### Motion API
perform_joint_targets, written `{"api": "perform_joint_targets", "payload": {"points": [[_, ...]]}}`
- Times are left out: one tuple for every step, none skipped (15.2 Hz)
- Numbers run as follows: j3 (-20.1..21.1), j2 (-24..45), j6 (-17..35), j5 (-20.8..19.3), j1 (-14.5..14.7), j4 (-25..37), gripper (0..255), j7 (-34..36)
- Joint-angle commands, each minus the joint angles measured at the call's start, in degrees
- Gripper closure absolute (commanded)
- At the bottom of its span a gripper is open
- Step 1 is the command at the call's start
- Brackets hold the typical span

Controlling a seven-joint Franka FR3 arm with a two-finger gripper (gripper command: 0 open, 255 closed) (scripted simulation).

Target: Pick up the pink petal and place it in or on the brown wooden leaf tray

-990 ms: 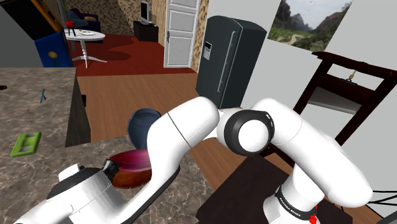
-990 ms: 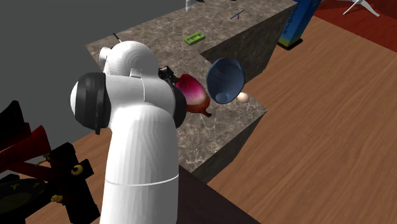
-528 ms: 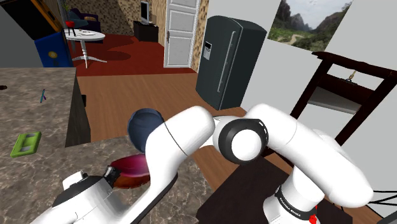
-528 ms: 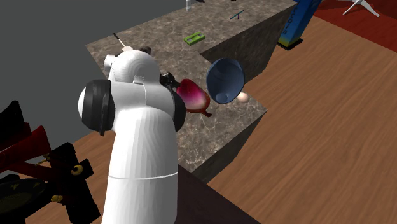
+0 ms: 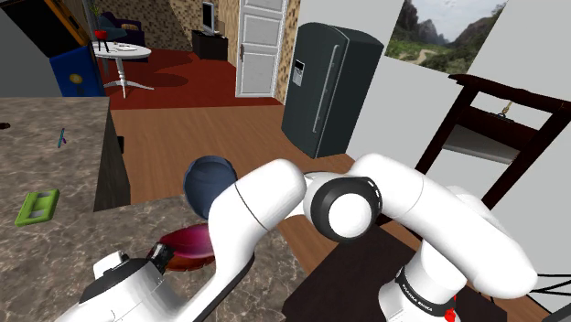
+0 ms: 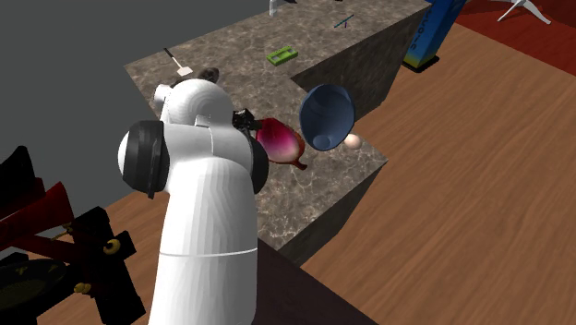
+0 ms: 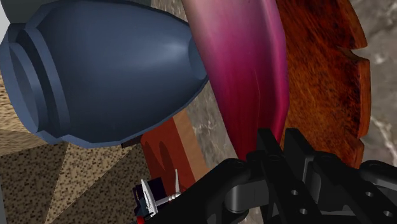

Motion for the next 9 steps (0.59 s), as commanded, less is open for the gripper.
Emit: {"api": "perform_joint_targets", "payload": {"points": [[-0.01,-0.01,0.00,-0.01,0.00,0.01,255,0.00],[-0.01,-0.01,0.00,-0.01,0.00,0.01,255,0.00],[-0.01,0.00,0.00,-0.01,0.00,0.01,0,0.01],[-0.01,-0.01,0.00,-0.01,0.00,0.00,0,0.01],[-0.01,-0.01,0.00,-0.01,0.00,0.01,0,0.01],[-0.01,0.00,0.00,-0.01,0.00,0.01,0,0.00],[-0.01,0.00,0.00,-0.01,0.00,0.01,0,0.01],[-0.01,0.00,0.00,-0.01,0.00,0.01,0,0.01],[0.39,-0.11,-1.04,0.40,0.99,0.77,0,-0.25]]}}
